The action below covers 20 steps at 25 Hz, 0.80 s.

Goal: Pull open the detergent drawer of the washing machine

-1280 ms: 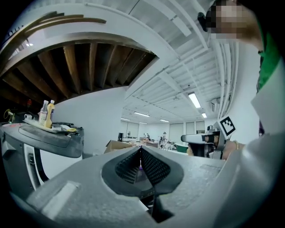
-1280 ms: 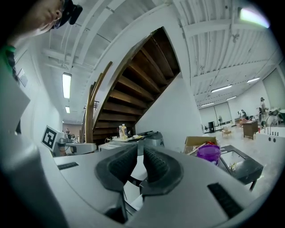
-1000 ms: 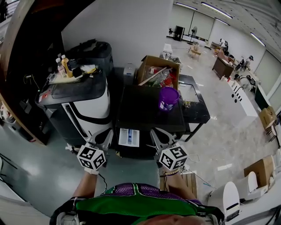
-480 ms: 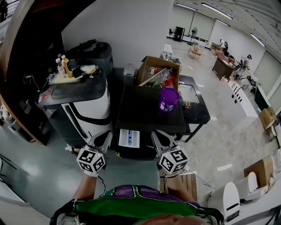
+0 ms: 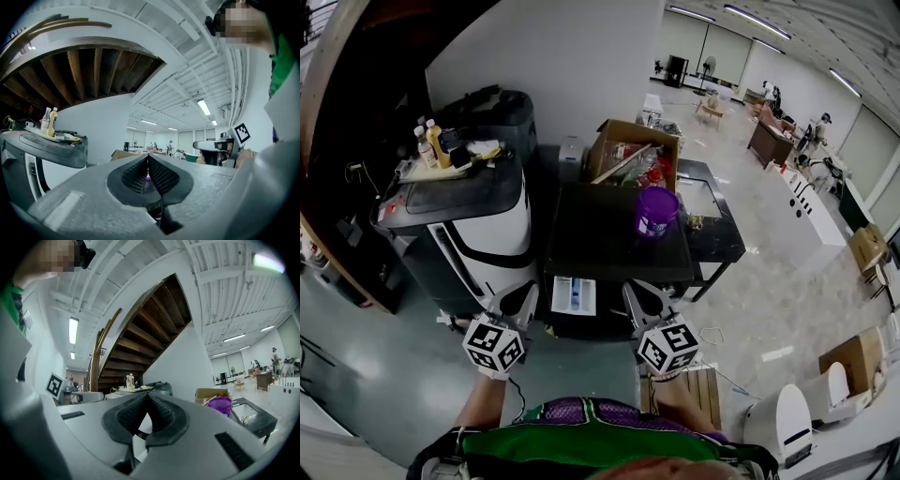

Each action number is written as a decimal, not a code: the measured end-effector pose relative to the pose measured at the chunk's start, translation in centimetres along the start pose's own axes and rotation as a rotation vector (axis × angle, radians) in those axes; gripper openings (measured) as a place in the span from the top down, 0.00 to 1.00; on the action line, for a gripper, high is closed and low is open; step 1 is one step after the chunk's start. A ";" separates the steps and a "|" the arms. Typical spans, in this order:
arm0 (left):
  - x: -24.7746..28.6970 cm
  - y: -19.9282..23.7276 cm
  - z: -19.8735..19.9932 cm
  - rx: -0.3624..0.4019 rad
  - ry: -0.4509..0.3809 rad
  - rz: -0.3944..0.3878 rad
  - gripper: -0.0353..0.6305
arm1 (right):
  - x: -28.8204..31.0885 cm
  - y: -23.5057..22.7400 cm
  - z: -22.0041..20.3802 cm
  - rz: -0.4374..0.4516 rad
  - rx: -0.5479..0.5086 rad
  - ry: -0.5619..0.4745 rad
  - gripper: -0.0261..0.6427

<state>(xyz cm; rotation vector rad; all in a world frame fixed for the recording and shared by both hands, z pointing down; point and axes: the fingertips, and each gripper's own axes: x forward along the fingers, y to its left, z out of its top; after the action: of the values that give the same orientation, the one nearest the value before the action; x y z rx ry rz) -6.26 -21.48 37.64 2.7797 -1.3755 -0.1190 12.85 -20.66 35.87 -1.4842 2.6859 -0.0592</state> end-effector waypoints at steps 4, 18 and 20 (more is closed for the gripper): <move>0.0 -0.2 0.0 -0.006 0.000 -0.009 0.92 | -0.2 -0.1 0.3 -0.008 -0.008 -0.001 0.96; 0.2 -1.1 0.1 -0.004 -0.006 -0.044 0.92 | -1.0 0.2 0.7 -0.034 -0.034 -0.007 0.96; 0.2 -1.1 0.1 -0.004 -0.007 -0.047 0.92 | -1.2 0.1 0.5 -0.041 -0.038 0.000 0.96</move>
<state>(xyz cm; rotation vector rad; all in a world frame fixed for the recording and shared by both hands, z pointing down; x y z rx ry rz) -5.27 -20.91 37.44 2.8116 -1.3109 -0.1323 13.40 -19.60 35.42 -1.5494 2.6716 -0.0096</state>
